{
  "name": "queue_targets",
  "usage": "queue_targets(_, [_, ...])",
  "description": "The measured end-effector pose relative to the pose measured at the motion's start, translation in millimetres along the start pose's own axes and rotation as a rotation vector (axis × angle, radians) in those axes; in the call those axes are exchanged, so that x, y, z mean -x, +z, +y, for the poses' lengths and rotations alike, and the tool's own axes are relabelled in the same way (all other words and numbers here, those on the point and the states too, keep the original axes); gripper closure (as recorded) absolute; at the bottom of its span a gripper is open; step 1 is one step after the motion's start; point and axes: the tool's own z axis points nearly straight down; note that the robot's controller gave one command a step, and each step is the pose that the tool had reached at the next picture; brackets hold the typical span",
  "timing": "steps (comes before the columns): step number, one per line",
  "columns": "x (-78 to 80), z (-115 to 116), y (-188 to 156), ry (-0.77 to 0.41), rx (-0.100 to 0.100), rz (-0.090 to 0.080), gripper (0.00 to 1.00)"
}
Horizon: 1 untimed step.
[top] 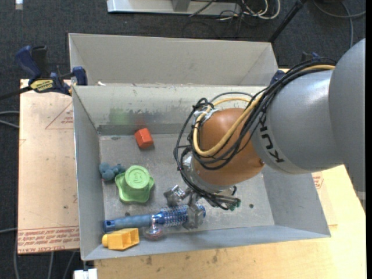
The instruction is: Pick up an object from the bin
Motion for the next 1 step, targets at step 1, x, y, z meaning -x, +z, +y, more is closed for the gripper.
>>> queue_targets(1, [3.8, -4.6, -113.0, -0.060, -0.002, -0.001, 1.00])
